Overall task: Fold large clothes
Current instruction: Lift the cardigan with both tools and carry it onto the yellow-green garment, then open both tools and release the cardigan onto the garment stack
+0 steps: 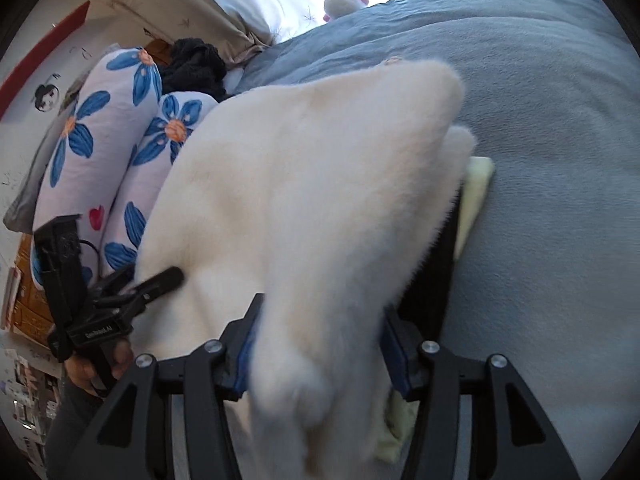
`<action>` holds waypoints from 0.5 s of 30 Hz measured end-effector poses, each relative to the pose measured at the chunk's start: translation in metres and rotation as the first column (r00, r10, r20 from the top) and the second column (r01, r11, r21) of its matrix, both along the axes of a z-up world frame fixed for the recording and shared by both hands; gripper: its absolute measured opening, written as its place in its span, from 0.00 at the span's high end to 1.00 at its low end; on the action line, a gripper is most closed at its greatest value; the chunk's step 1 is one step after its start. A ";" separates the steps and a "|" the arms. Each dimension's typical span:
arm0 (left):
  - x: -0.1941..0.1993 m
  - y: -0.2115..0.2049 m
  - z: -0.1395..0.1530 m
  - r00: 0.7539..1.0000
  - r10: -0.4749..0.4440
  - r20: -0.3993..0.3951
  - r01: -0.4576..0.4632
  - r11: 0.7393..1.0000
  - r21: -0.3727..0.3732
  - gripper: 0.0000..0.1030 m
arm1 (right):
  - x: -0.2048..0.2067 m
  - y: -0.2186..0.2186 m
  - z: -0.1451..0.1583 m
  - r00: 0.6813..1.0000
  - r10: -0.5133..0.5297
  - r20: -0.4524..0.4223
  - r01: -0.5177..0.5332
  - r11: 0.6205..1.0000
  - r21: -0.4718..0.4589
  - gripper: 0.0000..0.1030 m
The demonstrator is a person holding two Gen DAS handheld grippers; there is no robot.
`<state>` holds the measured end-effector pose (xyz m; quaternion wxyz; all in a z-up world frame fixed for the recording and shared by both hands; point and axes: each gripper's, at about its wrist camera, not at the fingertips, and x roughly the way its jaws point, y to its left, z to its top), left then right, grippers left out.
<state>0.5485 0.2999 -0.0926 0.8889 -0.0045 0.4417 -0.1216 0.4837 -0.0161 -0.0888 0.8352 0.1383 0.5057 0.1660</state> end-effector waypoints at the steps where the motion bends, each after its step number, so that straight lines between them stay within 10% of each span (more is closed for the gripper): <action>1: -0.009 -0.001 0.013 0.999 0.009 0.031 -0.009 1.000 0.011 0.12 | -0.008 -0.001 0.010 1.000 -0.005 0.026 0.006 0.999 -0.035 0.49; 5: -0.033 0.003 0.047 0.993 0.056 0.108 -0.056 0.998 0.001 0.22 | -0.037 -0.001 0.048 0.988 -0.001 0.157 0.013 0.997 -0.078 0.49; 10: -0.039 -0.013 0.043 0.996 0.081 0.047 -0.084 0.995 0.051 0.90 | -0.044 0.026 0.060 0.976 0.048 0.212 -0.024 0.993 -0.115 0.62; 15: -0.043 -0.031 0.017 0.995 0.085 0.042 -0.091 0.983 0.161 0.90 | -0.039 0.044 0.033 0.985 0.058 0.165 -0.023 0.978 -0.206 0.87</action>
